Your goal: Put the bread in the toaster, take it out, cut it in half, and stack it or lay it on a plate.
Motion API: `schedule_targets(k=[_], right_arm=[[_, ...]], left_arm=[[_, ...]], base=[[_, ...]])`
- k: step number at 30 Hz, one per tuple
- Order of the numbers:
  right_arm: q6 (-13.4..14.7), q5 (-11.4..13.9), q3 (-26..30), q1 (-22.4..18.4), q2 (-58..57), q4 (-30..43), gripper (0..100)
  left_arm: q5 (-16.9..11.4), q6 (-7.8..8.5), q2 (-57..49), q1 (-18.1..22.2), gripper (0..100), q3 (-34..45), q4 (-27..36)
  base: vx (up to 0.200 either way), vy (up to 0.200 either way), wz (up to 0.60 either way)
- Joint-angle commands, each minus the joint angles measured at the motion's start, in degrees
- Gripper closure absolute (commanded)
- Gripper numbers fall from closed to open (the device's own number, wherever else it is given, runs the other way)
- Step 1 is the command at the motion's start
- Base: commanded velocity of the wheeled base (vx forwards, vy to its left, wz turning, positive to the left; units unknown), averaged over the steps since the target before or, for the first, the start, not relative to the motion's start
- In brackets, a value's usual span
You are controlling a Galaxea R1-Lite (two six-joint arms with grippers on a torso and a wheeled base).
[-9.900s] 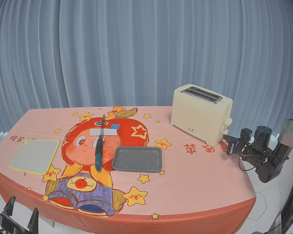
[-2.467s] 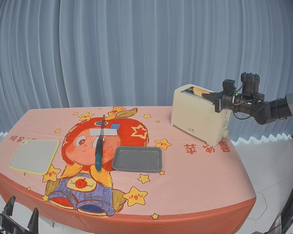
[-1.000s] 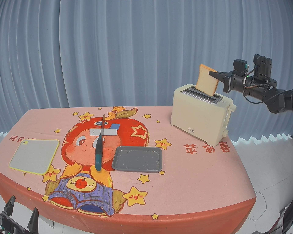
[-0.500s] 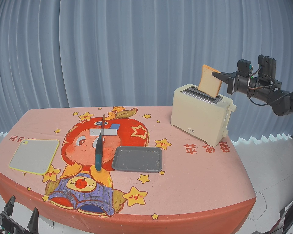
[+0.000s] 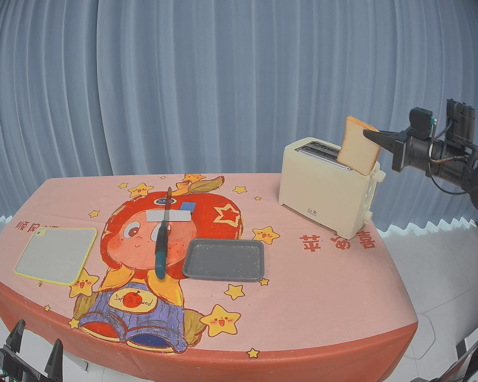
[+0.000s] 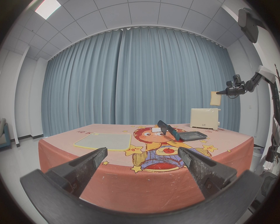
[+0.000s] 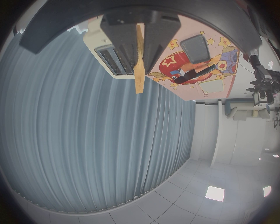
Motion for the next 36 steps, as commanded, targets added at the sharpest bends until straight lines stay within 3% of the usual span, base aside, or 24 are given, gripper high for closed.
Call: schedule_targets(k=[1, 5, 8, 9, 13, 18, 21, 27, 32, 36], right_arm=[[0.4, -1.8, 9.5, 1.3, -11.8, -0.3, 100], [2.3, -2.1, 17.2, 1.5, -19.3, -0.3, 100], [2.3, -2.1, 17.2, 1.5, -19.3, -0.3, 100], [4.2, -3.9, 22.2, 1.0, -25.9, -0.2, 100], [9.6, -6.8, 26.3, 0.6, -32.3, -0.2, 100], [13.8, -8.2, 32.4, -1.0, -41.7, 0.3, 100], [13.7, -7.9, 35.7, -3.8, -47.4, 0.8, 100], [13.6, -7.9, 36.4, -7.2, -51.3, 1.0, 100], [12.7, -7.9, 39.0, -8.1, -55.3, 3.5, 100], [8.9, -8.3, 41.8, -8.1, -61.3, 10.3, 100]], left_arm=[[0.0, 0.00, 0.1, 0.0, 0, 1.0, -0.1], [0.0, 0.00, 0.0, 0.0, 0, 1.0, 0.0], [0.0, 0.00, 0.0, 0.0, 0, 1.0, 0.0], [0.0, 0.00, 0.1, 0.0, 0, 1.0, 0.0], [0.0, 0.00, 0.1, 0.0, 0, 1.0, -0.1], [0.0, 0.00, 0.1, 0.0, 0, 1.0, 0.0], [0.0, 0.00, 0.0, 0.0, 0, 1.0, 0.0], [0.0, 0.00, 0.0, 0.0, 0, 1.0, 0.0], [0.0, 0.00, 0.0, 0.0, 0, 1.0, 0.0], [0.0, 0.00, 0.0, -0.1, 0, 1.0, -0.1]], base=[[0.000, 0.000, 0.00], [0.000, 0.000, 0.00], [0.000, 0.000, 0.00], [0.000, 0.000, 0.00], [0.000, 0.000, 0.00], [0.000, 0.000, 0.00], [0.000, 0.000, 0.00], [0.000, 0.000, 0.00], [0.000, 0.000, 0.00], [0.000, 0.000, 0.00]])
